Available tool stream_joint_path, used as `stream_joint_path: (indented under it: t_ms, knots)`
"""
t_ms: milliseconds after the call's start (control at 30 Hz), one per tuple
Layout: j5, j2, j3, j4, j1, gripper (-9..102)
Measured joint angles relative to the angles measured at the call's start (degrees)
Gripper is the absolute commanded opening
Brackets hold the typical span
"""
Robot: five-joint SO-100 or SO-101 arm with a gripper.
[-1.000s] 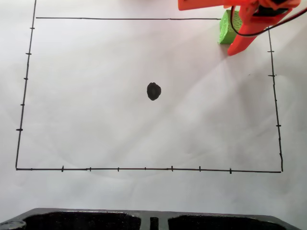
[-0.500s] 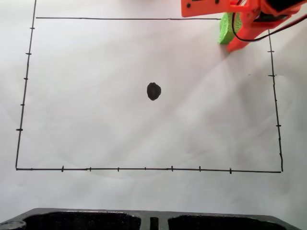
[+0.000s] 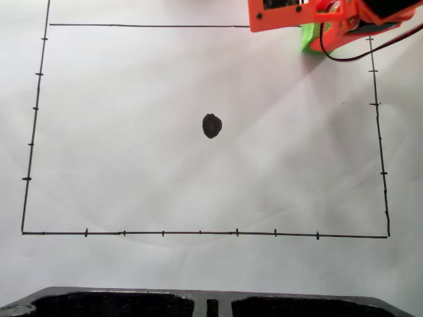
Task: Grasp the colored block, Place it on the black dot, and then return the arm to the default position.
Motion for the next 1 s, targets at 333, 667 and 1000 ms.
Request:
stream_joint_path:
  t_ms: [333, 667, 1000]
  knots:
    - [-11.69, 6.86, 0.0, 1.32, 5.8, 4]
    - [-22.94, 12.04, -0.79, 4.39, 13.97, 4]
    - [-30.32, 12.3, -0.79, 3.16, 20.92, 5]
